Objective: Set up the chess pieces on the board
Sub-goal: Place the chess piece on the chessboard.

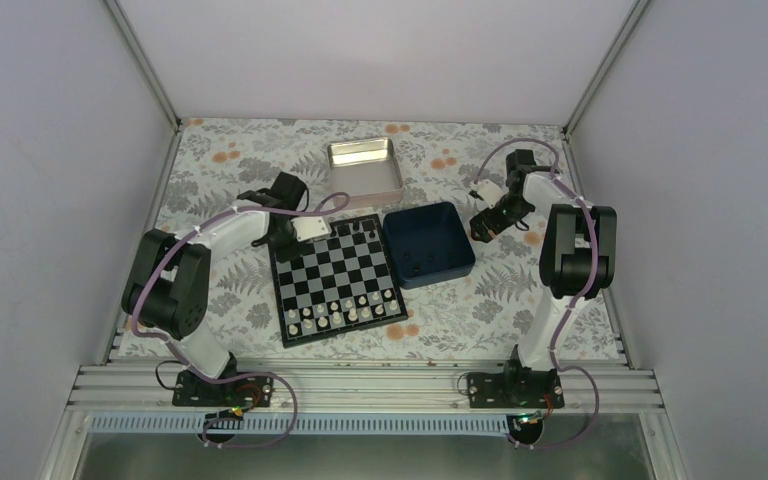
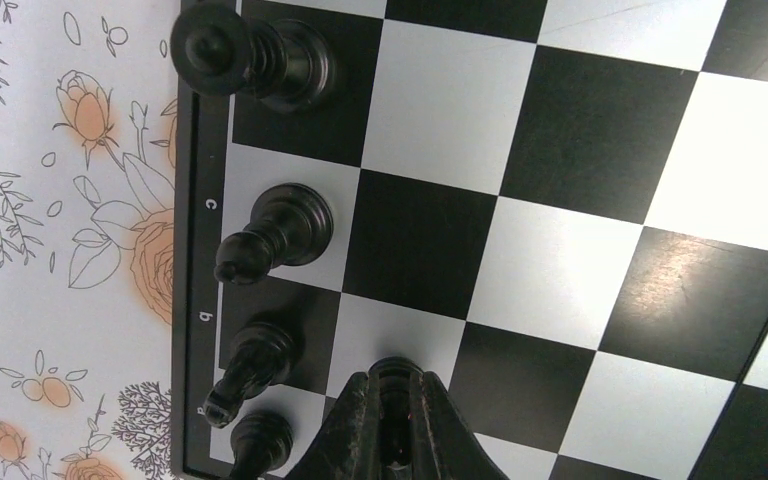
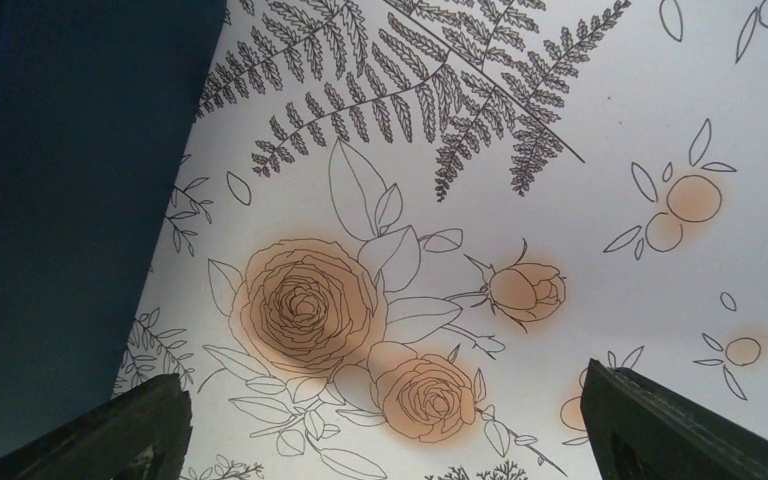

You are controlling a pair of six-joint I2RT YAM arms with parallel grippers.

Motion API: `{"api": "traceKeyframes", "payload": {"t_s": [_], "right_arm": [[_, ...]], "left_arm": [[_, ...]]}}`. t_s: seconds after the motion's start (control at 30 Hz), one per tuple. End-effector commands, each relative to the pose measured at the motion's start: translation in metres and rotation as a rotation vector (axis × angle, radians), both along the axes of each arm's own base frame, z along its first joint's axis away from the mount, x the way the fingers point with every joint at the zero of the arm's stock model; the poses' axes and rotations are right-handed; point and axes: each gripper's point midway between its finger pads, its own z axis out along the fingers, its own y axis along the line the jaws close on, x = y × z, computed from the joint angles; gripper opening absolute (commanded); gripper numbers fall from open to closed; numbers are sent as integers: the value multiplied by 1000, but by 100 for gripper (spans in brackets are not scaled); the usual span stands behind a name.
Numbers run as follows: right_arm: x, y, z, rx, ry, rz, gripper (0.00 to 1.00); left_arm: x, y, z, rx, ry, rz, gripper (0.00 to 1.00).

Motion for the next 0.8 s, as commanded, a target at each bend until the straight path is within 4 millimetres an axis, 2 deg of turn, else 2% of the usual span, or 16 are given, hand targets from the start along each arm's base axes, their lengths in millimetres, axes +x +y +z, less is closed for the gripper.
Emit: {"api": "traceKeyframes", "payload": {"t_s": [0.0,0.4,0.6,0.7,0.77], "right_arm": [[2,2,-1,-5,8,-2,100],[-1,2,-5,-9,18,4,100],[-2,3,-4,-6,15,4,100],[-2,3,-5,-6,17,6,100],[-2,3,-5,-6,19,7,100]], "left_arm": [[5,0,9,-5,-14,-10,5],[7,-1,10,-7,-7,-13,14],[9,-2,13,-7,-8,-13,15],[10,-5,20,-19,-11,-17,15],[9,-11,32,-56,-5,-27,15]]}}
